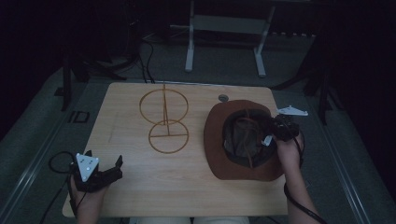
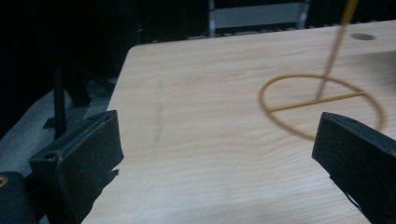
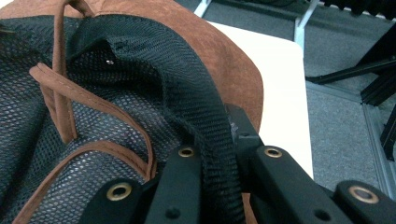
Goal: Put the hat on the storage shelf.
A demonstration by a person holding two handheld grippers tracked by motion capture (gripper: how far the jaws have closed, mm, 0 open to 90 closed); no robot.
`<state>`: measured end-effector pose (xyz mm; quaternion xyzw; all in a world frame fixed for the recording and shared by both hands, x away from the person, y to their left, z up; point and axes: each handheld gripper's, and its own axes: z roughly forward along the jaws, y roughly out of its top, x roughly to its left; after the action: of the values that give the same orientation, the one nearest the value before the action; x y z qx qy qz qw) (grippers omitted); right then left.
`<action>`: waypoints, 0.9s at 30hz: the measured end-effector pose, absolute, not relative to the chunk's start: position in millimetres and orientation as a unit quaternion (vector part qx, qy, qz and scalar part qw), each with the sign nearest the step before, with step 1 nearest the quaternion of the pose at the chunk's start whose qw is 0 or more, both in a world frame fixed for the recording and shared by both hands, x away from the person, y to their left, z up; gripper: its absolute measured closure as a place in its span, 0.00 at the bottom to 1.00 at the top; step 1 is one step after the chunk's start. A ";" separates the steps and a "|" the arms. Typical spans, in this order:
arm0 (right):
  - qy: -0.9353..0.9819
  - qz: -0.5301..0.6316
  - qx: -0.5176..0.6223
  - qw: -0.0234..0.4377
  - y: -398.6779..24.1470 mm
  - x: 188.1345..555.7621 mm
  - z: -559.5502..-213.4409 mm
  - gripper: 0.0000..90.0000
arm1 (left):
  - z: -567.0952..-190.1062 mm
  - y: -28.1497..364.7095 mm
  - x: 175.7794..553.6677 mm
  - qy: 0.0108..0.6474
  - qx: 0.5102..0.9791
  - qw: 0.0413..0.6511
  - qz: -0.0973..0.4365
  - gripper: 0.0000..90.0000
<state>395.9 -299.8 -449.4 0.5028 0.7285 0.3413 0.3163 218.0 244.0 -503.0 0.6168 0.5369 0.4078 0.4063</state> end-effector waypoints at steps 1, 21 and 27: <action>0.727 0.345 0.503 0.316 -300.9 393.9 -447.9 0.94 | -495.3 240.1 218.6 0.534 0.618 0.411 0.405 0.02; 0.706 0.380 0.509 0.313 -312.8 373.7 -429.0 0.94 | -390.5 124.9 246.2 0.385 0.700 0.470 0.377 0.02; 0.705 0.384 0.509 0.311 -310.0 372.9 -430.3 0.94 | -385.7 84.2 264.5 0.359 0.721 0.475 0.355 0.03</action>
<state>372.9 -310.0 -430.3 0.5091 0.7048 0.3835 0.3113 264.5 84.2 -385.7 0.7211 0.3585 0.3549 0.4750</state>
